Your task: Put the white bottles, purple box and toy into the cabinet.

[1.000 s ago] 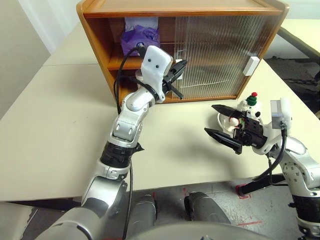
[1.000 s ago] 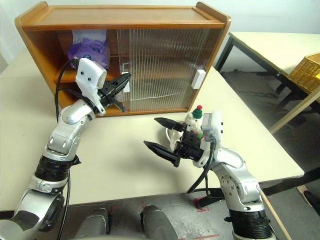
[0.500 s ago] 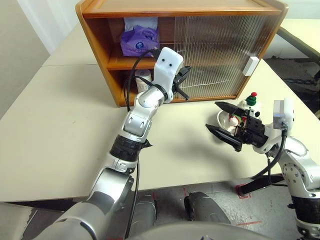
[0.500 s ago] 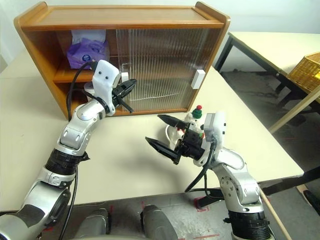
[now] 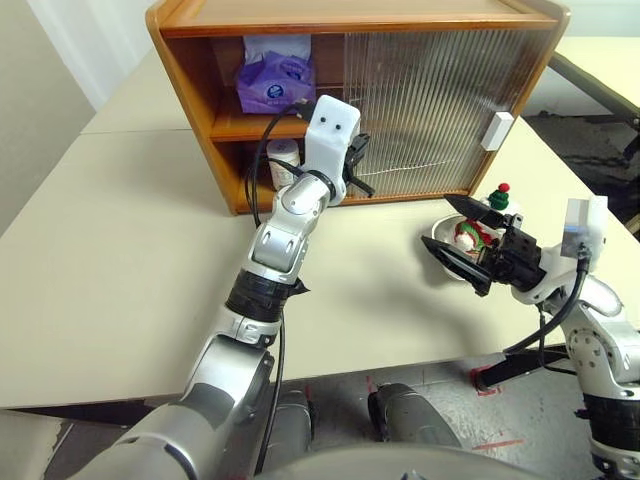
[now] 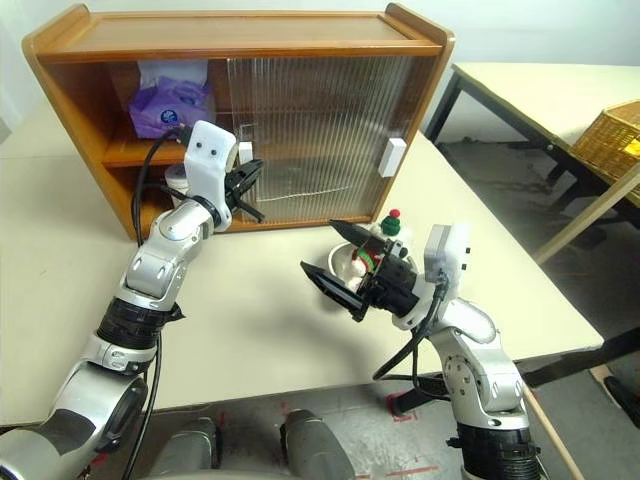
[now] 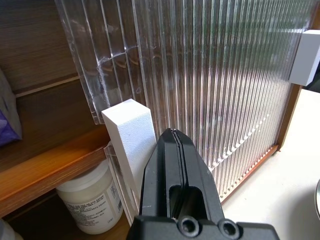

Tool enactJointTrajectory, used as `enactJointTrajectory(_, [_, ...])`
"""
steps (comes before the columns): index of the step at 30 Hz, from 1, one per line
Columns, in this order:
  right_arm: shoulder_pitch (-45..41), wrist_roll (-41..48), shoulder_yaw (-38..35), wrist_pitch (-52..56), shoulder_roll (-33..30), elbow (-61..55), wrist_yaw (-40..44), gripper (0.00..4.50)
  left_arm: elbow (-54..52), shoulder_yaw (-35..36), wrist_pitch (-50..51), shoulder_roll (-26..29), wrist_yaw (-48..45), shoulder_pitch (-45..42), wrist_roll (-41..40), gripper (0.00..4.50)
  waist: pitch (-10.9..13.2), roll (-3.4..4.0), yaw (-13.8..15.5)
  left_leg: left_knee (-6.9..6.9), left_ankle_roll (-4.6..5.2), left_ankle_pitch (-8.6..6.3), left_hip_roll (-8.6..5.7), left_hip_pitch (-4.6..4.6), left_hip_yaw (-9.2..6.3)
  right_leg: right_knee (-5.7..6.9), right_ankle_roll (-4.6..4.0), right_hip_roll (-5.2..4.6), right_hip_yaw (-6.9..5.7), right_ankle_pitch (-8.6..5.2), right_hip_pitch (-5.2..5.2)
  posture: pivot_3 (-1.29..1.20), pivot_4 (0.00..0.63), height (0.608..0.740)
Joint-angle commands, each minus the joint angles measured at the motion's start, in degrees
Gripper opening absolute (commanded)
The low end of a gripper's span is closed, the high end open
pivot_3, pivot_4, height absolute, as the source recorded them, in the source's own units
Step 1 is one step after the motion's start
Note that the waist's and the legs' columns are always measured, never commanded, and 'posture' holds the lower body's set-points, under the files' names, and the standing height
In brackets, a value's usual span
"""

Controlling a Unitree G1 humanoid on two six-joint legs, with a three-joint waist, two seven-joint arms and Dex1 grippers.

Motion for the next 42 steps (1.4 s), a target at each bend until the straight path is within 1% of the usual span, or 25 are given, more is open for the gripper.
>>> enactJointTrajectory(1, [-0.36,0.63,-0.22,0.30,-0.49,0.41,0.68,4.50,-1.58,1.31,1.27,0.53,1.54,1.15,0.69,0.03,0.00,0.00,-0.08,0.00,0.00,0.00,0.00,0.00,0.00,0.00,0.00,0.01,0.00,0.00,0.00,-0.16,0.056,0.740])
enactJointTrajectory(15, [-2.73,1.21,0.55,3.36,-1.13,-1.56,-0.66,4.50,-9.68,3.38,6.18,3.09,2.82,4.96,0.42,0.03,0.00,0.00,-0.13,0.00,0.00,0.00,0.00,0.02,0.04,0.00,-0.03,0.03,0.01,0.01,0.00,-0.15,0.050,0.740])
enactJointTrajectory(30, [-5.44,2.48,1.18,8.20,-1.47,-4.43,-3.37,4.50,-14.47,7.25,8.64,8.64,3.61,9.53,0.56,0.03,-0.01,0.02,-0.13,-0.01,-0.02,0.02,0.04,0.08,0.01,0.03,-0.13,0.06,0.03,0.08,-0.01,-0.12,0.055,0.740])
enactJointTrajectory(42, [-5.14,2.25,0.87,7.25,-1.27,-2.02,-0.69,4.50,-16.52,11.79,9.50,14.18,4.13,12.66,0.25,0.03,-0.01,0.02,0.07,-0.16,-0.15,0.07,0.12,0.11,-0.17,0.07,-0.33,0.21,0.03,0.20,-0.12,-0.09,0.063,0.740])
